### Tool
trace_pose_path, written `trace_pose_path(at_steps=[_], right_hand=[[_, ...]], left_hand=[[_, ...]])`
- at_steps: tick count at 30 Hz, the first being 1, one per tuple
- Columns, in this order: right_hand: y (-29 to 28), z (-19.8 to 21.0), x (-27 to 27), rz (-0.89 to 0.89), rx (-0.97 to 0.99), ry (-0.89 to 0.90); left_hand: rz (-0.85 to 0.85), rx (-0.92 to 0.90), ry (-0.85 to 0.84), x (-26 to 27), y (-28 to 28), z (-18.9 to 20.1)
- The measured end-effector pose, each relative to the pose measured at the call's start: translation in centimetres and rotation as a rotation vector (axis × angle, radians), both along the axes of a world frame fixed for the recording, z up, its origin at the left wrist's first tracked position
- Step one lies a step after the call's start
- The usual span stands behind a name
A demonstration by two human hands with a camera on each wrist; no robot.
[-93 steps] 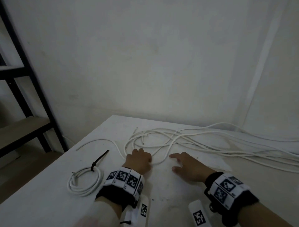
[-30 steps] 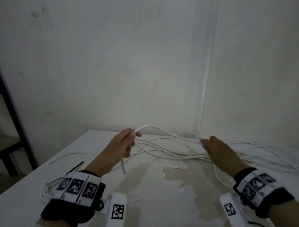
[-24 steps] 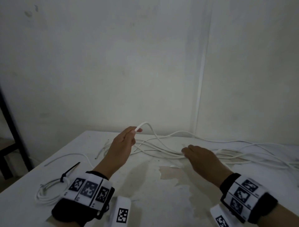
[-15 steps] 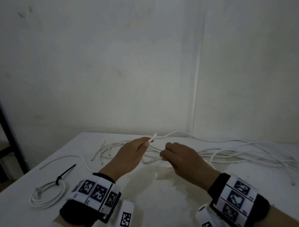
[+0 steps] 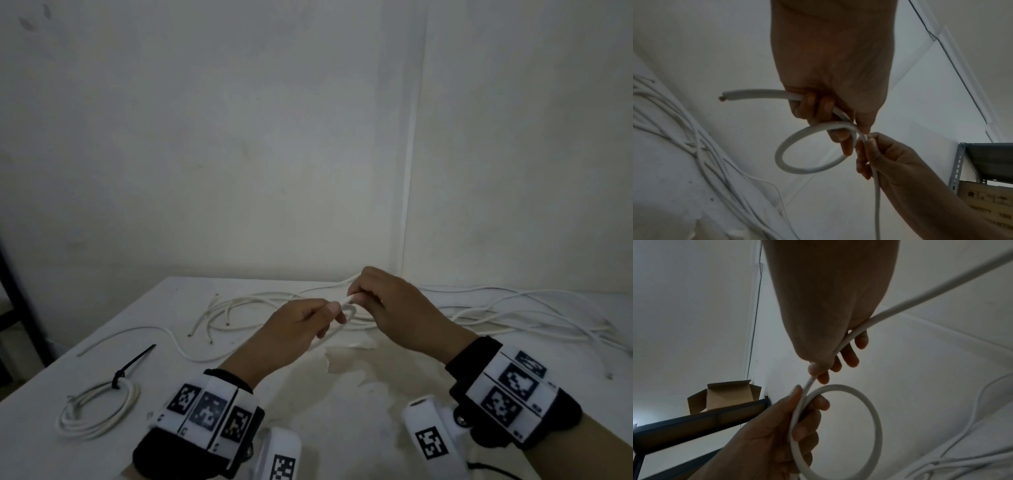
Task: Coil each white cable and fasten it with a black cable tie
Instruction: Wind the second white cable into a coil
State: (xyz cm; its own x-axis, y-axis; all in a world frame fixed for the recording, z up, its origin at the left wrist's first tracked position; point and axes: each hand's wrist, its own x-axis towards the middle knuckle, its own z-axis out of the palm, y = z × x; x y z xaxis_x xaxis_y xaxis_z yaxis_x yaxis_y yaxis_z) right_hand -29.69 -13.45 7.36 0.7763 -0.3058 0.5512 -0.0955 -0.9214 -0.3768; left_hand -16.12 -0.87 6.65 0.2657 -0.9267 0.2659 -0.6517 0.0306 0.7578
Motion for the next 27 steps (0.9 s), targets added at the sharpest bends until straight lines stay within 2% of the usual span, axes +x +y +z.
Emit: trace_pose_path(at_steps=[8, 12, 15, 20, 23, 27], right_hand=[[-0.4, 1.4, -1.0, -0.049, 0.161, 0.041], [0.1, 1.6, -1.3, 0.025, 0.33, 0.049], [0.5, 1.4, -1.3, 0.077, 0.386, 0.026], [0.8, 1.6, -1.4, 0.045, 0.413, -0.031], [0.5, 1.6, -1.2, 0.003, 0.431, -0.093], [0.4, 1.5, -1.2, -0.021, 0.482, -0.099]], left_hand=[[-0.069, -0.048, 0.128, -0.7, 0.1, 0.5], [-0.082, -0.048, 0.257, -1.1, 0.1, 1.0], [-0.106, -0.007, 0.301, -1.1, 0.1, 1.3], [-0.064, 0.031, 0.298, -1.1, -0.2, 1.4], [0.036, -0.019, 0.238, -0.5, -0.7, 1.5], [0.071, -0.073, 0.138, -0.3, -1.0, 1.3]])
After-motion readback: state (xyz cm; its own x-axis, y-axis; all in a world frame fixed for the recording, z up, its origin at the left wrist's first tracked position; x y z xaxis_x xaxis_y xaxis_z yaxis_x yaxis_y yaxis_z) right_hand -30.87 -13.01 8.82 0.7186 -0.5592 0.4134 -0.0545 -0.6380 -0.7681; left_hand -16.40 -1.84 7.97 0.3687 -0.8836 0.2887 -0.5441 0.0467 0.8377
